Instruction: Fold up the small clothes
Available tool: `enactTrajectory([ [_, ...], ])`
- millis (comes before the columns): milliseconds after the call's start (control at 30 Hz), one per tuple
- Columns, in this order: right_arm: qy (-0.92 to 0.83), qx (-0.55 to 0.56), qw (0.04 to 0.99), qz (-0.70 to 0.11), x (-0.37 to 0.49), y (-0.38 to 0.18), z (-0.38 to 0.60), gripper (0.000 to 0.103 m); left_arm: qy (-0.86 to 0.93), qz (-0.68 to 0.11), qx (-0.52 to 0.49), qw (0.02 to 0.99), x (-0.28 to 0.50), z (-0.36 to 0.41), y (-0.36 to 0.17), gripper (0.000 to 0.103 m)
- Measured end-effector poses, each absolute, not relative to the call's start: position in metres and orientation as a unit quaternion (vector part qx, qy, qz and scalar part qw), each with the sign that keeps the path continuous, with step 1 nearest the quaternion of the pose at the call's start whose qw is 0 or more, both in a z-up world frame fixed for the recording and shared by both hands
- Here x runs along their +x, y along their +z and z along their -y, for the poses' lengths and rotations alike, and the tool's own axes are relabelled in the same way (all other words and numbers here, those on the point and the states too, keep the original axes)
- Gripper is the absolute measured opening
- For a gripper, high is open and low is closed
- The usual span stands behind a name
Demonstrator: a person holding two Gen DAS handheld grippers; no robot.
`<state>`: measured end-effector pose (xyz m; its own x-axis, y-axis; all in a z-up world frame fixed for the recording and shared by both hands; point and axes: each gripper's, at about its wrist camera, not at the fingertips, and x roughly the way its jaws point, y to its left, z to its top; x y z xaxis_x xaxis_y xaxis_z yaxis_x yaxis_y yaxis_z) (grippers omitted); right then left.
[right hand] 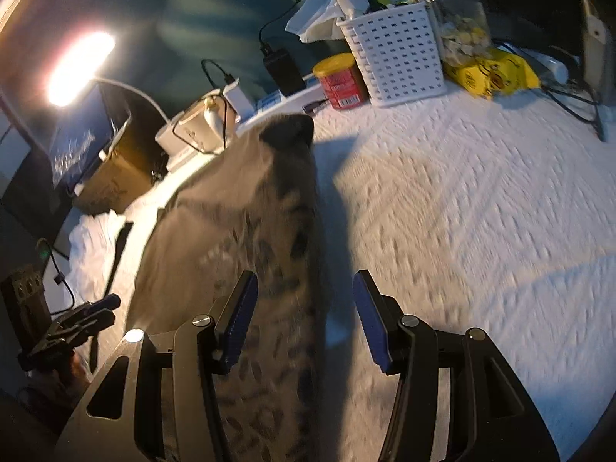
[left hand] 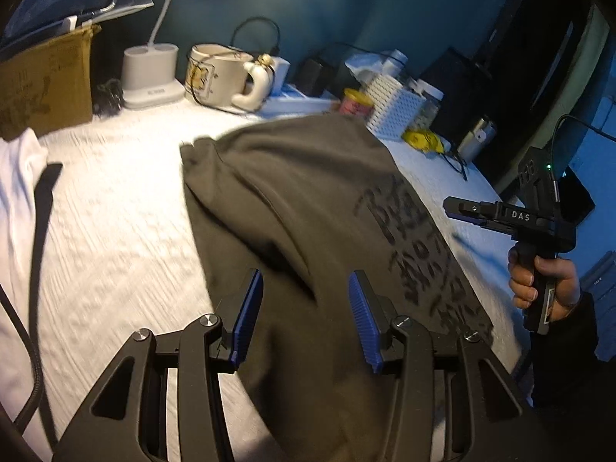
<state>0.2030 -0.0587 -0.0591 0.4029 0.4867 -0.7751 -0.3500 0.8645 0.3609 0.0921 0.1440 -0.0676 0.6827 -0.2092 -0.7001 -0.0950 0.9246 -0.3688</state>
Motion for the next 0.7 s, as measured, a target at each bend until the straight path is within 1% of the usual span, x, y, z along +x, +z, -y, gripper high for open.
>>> enactTrajectory([
  [333, 0.258, 0.056, 0.827, -0.496, 0.138, -0.083, 0.078, 0.055, -0.088, -0.435, -0.213, 0.87, 0.057, -0.111, -0.088, 0.046],
  [367, 0.261, 0.057, 0.828, -0.493, 0.133, -0.084, 0.08, 0.055, -0.089, -0.438, -0.215, 0.868, 0.054, -0.109, -0.091, 0.045],
  [400, 0.265, 0.056, 0.83, -0.488, 0.126, -0.083, 0.083, 0.055, -0.092, -0.439, -0.217, 0.867, 0.051, -0.107, -0.093, 0.042],
  [433, 0.271, 0.058, 0.827, -0.489, 0.121, -0.084, 0.084, 0.052, -0.1, -0.439, -0.216, 0.866, 0.048, -0.102, -0.095, 0.025],
  [467, 0.276, 0.062, 0.826, -0.488, 0.117, -0.084, 0.087, 0.05, -0.107, -0.44, -0.211, 0.867, 0.046, -0.097, -0.095, 0.014],
  [500, 0.279, 0.063, 0.824, -0.488, 0.113, -0.085, 0.088, 0.045, -0.113, -0.439, -0.205, 0.867, 0.044, -0.092, -0.093, 0.002],
  [567, 0.277, 0.05, 0.827, -0.487, 0.105, -0.086, 0.087, 0.028, -0.114, -0.431, -0.197, 0.873, 0.04, -0.086, -0.088, 0.001],
  [600, 0.276, 0.042, 0.826, -0.49, 0.1, -0.088, 0.086, 0.013, -0.112, -0.426, -0.197, 0.876, 0.038, -0.087, -0.086, 0.001],
  [700, 0.275, 0.019, 0.832, -0.481, 0.087, -0.088, 0.081, 0.011, -0.104, -0.417, -0.203, 0.88, 0.033, -0.092, -0.079, 0.001],
])
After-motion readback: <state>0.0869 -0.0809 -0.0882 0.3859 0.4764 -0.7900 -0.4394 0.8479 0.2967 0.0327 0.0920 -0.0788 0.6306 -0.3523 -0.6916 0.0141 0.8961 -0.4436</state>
